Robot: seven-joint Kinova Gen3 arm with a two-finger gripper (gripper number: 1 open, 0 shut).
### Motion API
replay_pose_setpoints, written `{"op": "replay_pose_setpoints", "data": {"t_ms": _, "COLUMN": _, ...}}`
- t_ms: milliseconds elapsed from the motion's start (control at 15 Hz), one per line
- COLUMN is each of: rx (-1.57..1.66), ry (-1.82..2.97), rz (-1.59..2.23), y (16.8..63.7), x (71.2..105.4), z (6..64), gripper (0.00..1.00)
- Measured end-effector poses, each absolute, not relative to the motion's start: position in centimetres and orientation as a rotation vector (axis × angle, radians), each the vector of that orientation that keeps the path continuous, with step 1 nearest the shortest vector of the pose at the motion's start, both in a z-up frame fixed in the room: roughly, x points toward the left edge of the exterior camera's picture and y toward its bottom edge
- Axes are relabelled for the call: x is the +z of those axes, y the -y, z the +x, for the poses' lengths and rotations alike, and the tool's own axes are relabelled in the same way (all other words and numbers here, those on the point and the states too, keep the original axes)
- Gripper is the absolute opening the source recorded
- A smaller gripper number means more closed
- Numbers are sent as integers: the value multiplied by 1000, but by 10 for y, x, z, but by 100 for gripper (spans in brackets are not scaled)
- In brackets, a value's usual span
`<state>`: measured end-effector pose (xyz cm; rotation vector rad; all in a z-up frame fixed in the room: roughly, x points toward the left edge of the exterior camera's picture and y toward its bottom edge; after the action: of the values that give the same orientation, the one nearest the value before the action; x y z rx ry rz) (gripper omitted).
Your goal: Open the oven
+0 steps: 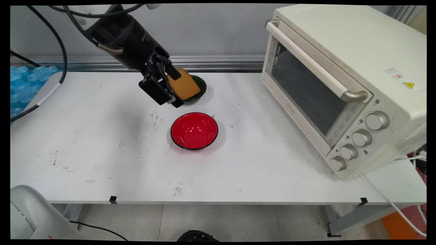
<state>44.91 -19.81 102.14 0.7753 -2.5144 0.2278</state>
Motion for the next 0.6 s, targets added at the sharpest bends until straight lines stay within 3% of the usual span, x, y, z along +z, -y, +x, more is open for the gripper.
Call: {"op": "replay_pose_setpoints", "data": {"t_ms": 600, "rx": 242, "ry": 2417, "rz": 1024, "y": 209, "x": 1026, "z": 469, "gripper": 100}}
